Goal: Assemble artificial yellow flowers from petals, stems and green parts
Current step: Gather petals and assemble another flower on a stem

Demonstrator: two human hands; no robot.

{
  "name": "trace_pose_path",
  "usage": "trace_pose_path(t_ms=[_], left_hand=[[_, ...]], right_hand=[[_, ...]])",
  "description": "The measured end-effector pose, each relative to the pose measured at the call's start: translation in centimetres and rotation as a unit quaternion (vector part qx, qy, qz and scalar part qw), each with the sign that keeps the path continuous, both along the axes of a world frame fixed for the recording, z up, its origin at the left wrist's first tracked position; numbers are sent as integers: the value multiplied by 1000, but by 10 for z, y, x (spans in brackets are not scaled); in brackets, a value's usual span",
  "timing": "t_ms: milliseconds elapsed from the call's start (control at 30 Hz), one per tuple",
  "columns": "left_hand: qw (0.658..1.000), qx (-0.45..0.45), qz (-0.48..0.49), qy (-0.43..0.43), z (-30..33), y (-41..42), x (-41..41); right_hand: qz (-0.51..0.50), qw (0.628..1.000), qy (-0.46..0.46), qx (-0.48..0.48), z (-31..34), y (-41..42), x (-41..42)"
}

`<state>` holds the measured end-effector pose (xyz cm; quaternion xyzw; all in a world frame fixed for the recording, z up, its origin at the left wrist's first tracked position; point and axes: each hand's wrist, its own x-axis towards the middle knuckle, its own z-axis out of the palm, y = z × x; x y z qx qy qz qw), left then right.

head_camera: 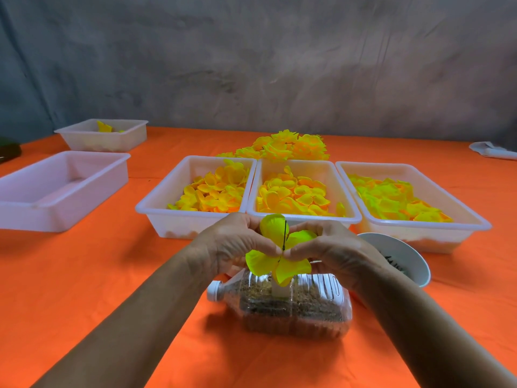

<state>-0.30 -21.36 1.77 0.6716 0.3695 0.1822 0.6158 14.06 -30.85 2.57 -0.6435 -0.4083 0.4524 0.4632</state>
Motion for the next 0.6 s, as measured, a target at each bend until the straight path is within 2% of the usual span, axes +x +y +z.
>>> trace_pose_path(t_ms=[200, 400, 600], left_hand=[[998, -52, -19, -27, 0, 7, 0], [997, -64, -29, -21, -5, 9, 4], [999, -34, -22, 2, -11, 11, 1]], right_hand=[[10, 999, 40, -4, 3, -3, 5], [-15, 1000, -11, -4, 0, -3, 2], [-22, 999, -47, 4, -4, -5, 0]])
